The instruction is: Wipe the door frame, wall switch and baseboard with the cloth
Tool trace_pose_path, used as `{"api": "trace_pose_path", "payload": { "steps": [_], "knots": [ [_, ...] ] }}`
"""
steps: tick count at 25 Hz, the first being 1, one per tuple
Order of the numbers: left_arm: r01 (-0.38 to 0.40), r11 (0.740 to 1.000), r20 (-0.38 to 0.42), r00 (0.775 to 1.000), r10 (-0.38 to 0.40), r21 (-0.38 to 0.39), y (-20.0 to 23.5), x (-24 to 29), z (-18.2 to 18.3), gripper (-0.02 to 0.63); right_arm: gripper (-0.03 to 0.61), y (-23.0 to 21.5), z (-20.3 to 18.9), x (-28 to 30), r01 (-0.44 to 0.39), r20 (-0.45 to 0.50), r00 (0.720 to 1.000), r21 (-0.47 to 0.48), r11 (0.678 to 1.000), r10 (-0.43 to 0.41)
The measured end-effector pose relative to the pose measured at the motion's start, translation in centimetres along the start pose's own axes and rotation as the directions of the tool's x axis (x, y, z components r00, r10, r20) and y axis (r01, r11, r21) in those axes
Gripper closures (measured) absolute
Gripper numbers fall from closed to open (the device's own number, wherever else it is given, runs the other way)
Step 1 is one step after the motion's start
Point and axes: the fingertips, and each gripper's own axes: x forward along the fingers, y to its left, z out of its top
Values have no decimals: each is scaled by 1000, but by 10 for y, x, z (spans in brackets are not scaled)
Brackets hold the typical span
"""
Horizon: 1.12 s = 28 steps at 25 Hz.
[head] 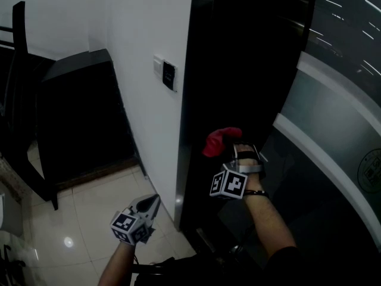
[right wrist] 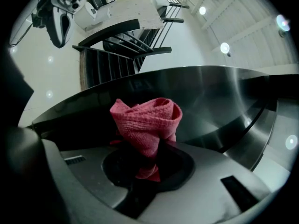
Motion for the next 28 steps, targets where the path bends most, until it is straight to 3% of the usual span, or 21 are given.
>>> {"api": "trace_pose_path", "payload": {
  "steps": [8, 28],
  "knots": [
    [10, 1000, -52, 999, -11, -13, -7, 2, -16, 621, 522, 21, -4, -1, -17, 18, 1000, 17, 1000, 17],
    [-39, 999, -81, 996, 38, -20, 2, -4, -31, 621, 522, 101, -18, 1, -92, 46, 995, 63, 994, 90]
  ]
}}
